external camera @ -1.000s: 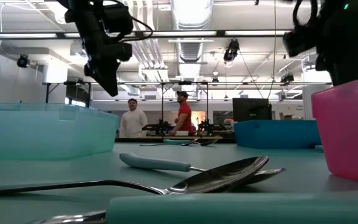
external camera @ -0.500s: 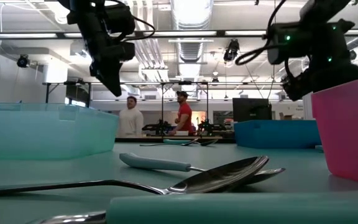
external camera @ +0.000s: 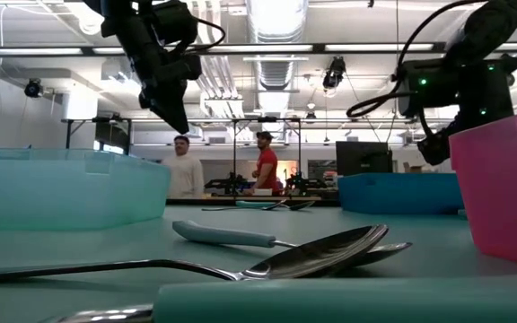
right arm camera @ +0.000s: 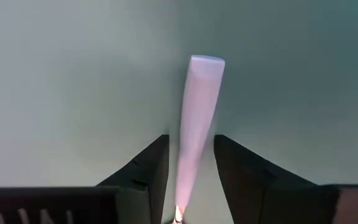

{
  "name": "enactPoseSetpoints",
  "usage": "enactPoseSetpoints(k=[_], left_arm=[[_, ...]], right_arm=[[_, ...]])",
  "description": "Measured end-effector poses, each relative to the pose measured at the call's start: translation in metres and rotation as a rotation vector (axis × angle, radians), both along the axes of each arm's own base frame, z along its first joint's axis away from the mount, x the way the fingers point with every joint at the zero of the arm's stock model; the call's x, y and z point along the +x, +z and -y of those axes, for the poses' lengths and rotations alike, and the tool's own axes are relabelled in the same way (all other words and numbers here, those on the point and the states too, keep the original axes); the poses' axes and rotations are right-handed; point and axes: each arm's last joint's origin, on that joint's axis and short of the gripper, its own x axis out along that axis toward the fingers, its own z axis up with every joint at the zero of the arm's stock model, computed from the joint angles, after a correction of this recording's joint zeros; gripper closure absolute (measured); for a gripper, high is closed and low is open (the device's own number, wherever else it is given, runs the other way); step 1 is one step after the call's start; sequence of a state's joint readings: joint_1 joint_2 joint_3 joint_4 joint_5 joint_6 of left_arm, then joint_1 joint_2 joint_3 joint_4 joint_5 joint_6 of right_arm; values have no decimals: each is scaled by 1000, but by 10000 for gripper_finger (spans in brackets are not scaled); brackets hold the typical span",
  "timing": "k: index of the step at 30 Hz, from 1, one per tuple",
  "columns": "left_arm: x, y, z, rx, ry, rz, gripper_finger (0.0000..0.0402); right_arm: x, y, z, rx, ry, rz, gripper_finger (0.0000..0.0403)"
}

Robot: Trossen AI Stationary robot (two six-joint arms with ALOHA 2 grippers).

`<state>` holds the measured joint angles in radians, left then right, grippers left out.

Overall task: Sort silverware by color (type)
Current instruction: Put the blue spoon into the green bin

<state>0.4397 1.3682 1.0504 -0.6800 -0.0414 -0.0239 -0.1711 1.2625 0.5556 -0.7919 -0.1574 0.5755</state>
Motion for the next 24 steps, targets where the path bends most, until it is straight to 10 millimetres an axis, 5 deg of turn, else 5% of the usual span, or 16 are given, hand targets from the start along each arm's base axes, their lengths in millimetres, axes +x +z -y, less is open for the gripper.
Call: enactPoseSetpoints(k=[9,16,24], left_arm=[[5,2,3,7,-2,40,329],[13,-2,9,33,-39,121,329],[14,-33,20,11,-65,164,329]], right_arm=[[-1,-1,0,-5,-2,-8,374],[1,3,0,-5,-6,16,374],[28,43,4,-51,69,284,374]])
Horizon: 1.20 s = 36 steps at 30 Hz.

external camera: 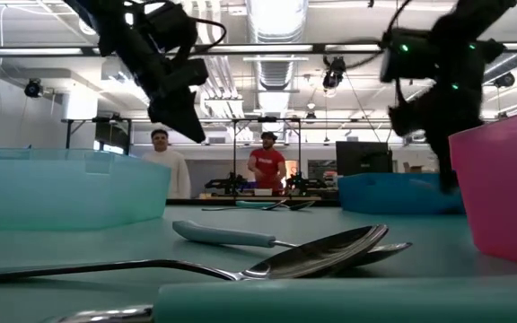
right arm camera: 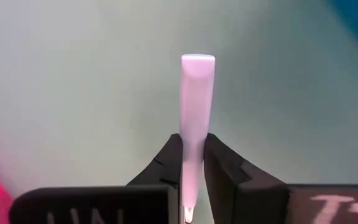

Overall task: Sort silverware by color (type)
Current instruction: Put the blue spoon into the green bin

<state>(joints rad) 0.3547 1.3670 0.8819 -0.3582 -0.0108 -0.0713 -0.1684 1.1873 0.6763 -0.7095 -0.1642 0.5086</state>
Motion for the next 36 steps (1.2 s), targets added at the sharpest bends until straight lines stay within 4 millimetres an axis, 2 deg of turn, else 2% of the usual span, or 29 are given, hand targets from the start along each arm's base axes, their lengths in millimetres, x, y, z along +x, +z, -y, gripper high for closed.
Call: enactPoseSetpoints(k=[4,9,14,18,23,27,31,36], left_arm=[[3,-15,6,6,-12,128,329],[6,-26,13,51,-24,387,329],[0,-30,17,56,-18,618,329],[-4,-34,20,-8,-15,681,328],[-4,-31,22,-19,-26,725,309],[4,-20,25,-18,-104,764,278],[11,-9,30,30,-160,788,254],[17,2,39,56,-213,819,247]], right_arm=[[23,24,4,-74,79,203,374],[46,45,10,-246,157,433,374],[60,63,15,-450,215,608,374],[67,74,16,-539,254,713,374],[72,87,17,-628,304,792,374],[74,92,18,-684,299,821,374],[76,92,20,-736,285,815,374],[87,85,22,-770,302,833,374]])
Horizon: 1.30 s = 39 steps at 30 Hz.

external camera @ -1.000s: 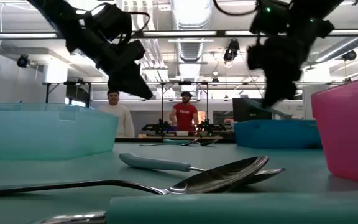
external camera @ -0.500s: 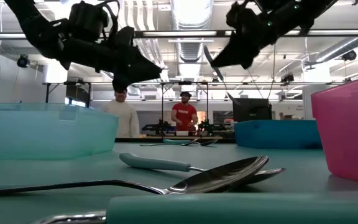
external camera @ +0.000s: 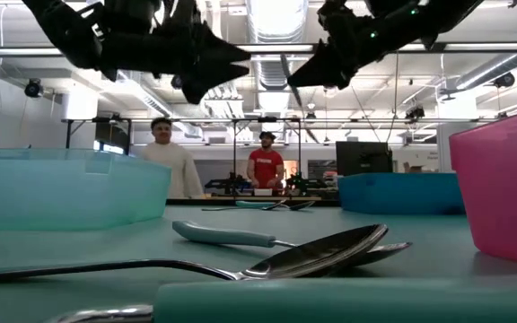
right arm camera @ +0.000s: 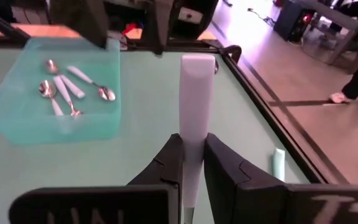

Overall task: Sort silverware by color (type)
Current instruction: Put the blue spoon into the green bin

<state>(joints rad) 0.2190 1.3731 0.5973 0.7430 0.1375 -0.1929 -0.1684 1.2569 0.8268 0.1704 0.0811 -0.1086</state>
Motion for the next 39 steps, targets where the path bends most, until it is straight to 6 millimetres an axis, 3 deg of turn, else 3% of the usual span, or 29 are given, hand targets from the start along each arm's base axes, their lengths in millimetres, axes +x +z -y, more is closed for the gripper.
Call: enactPoseSetpoints(k=[6,21,27,37,39], left_arm=[[2,4,4,37,110,12,247],[-1,-4,4,62,185,-22,247],[-3,-8,4,76,193,-34,262],[-4,-7,3,123,210,-17,360],[-4,-7,3,120,215,-16,363]], right_arm=[[20,-5,2,-58,24,-7,374],[88,-1,10,-173,76,-55,374],[91,2,9,-191,74,-86,374],[85,8,3,-193,53,-87,374],[86,7,2,-193,53,-90,374]])
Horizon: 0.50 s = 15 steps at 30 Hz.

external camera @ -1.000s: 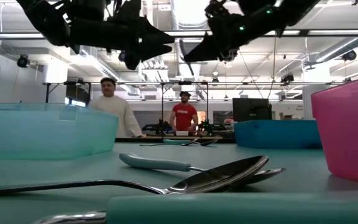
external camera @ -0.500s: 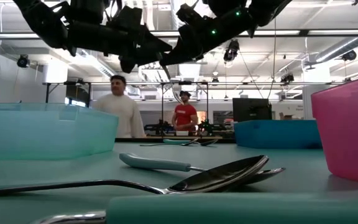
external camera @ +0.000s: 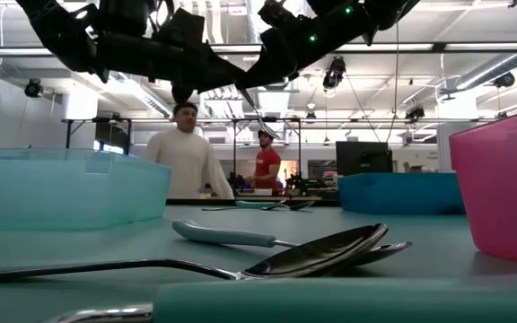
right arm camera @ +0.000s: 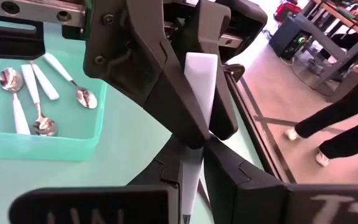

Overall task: Sort silverware by color (type)
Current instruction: Put the blue spoon into the green bin

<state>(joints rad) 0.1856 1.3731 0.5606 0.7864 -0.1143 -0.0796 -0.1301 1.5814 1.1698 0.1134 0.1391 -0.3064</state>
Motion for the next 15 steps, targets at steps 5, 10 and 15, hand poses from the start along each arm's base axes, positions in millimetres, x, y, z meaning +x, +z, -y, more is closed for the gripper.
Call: enactPoseSetpoints(k=[5,10,15], left_arm=[[0,-1,0,-11,10,0,363],[0,-1,0,-16,12,-1,382],[-1,-1,-3,-11,28,-6,382]], right_arm=[[-1,-1,-2,18,-3,-11,371],[-9,1,-4,64,-2,-63,304],[-22,13,-5,102,-23,-120,234]])
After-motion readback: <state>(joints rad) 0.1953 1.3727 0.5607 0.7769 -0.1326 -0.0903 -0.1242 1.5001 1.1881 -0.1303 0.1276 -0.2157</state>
